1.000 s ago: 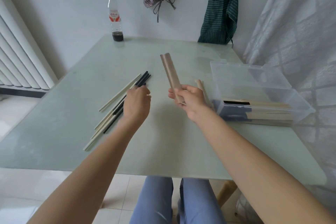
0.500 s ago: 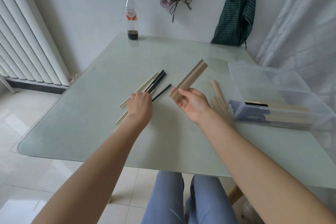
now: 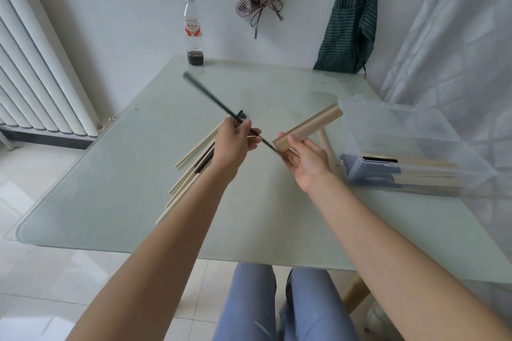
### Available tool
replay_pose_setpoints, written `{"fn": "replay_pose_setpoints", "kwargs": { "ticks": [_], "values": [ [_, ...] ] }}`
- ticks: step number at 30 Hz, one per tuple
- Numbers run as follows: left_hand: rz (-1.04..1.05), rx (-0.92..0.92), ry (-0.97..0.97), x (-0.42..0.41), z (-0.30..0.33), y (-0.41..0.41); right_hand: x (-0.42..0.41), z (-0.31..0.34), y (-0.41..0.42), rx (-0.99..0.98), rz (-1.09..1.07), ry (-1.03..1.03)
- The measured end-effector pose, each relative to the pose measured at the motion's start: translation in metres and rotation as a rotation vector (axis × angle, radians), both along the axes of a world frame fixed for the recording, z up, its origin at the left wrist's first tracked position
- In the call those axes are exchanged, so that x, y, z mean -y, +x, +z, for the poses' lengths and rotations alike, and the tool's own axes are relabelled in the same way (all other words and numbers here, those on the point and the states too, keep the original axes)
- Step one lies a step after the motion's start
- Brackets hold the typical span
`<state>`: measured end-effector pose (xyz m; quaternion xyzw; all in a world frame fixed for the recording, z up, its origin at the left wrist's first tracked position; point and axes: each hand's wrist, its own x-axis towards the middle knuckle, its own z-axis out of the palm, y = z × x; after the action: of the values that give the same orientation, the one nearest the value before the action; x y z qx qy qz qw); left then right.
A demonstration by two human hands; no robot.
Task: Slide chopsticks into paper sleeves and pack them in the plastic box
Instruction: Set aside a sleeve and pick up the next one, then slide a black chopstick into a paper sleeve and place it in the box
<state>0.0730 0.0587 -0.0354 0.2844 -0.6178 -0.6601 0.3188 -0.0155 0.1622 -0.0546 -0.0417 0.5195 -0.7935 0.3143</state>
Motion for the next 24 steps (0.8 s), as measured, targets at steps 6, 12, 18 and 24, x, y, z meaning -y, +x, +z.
{"fn": "replay_pose_setpoints", "kwargs": {
  "ticks": [6, 12, 18, 24],
  "values": [
    [0.025, -0.212, 0.233, -0.015, 0.002, -0.011, -0.01, 0.0, -0.009, 0.004, -0.086, 0.141],
    [0.147, -0.194, 0.206, -0.015, -0.001, -0.01, -0.018, 0.003, -0.015, 0.076, -0.093, 0.007],
    [0.184, -0.206, 0.202, -0.021, 0.0, -0.011, -0.014, 0.006, -0.014, 0.196, -0.072, -0.054],
    [0.192, -0.192, 0.209, -0.023, -0.004, -0.012, -0.018, 0.006, -0.015, 0.235, 0.008, -0.195]
  ]
}}
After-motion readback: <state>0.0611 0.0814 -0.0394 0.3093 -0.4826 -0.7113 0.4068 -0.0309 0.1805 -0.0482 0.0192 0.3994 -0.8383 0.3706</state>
